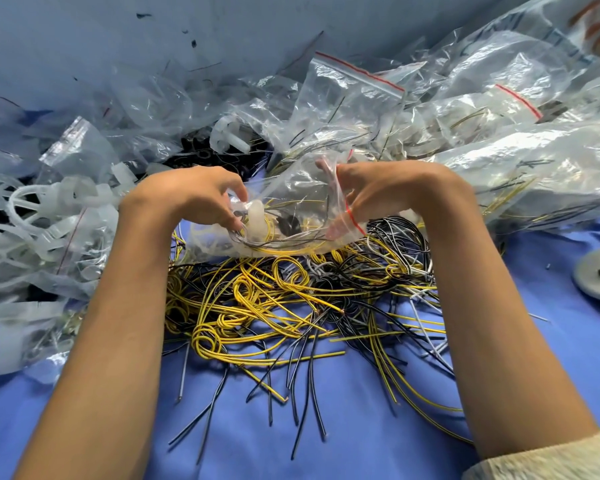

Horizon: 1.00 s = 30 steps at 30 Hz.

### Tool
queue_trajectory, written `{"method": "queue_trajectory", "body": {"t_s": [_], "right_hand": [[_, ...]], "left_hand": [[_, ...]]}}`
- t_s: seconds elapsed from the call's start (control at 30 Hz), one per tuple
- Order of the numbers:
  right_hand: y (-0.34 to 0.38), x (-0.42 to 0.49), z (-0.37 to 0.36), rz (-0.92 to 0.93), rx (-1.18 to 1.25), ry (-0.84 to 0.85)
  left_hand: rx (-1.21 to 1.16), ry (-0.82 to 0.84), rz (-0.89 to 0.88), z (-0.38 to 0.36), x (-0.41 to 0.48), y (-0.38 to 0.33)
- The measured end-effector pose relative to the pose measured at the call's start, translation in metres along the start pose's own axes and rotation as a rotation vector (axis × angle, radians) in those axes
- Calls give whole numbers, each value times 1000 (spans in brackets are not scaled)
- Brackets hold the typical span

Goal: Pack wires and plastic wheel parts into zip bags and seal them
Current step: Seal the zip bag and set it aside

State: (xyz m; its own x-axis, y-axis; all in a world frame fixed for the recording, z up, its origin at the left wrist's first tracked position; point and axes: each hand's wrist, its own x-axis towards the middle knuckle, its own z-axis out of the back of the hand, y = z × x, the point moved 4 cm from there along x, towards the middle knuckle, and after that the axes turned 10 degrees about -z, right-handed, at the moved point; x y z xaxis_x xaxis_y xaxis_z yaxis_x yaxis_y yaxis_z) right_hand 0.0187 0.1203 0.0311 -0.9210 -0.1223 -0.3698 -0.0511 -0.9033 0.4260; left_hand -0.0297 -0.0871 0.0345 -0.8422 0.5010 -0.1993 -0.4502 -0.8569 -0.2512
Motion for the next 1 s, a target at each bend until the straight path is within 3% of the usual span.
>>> {"method": "queue_trajectory", "body": {"t_s": [0.47, 0.67, 1.0], "right_hand": [[2, -3, 1, -22, -108, -50], [3, -2, 3, -48, -210, -82], [4, -2, 2, -39, -173, -53]], "left_hand": [[-55, -4, -15, 6, -6, 1], [-55, -146, -58, 11, -5, 4], [59, -29, -48, -8, 9, -17]]}}
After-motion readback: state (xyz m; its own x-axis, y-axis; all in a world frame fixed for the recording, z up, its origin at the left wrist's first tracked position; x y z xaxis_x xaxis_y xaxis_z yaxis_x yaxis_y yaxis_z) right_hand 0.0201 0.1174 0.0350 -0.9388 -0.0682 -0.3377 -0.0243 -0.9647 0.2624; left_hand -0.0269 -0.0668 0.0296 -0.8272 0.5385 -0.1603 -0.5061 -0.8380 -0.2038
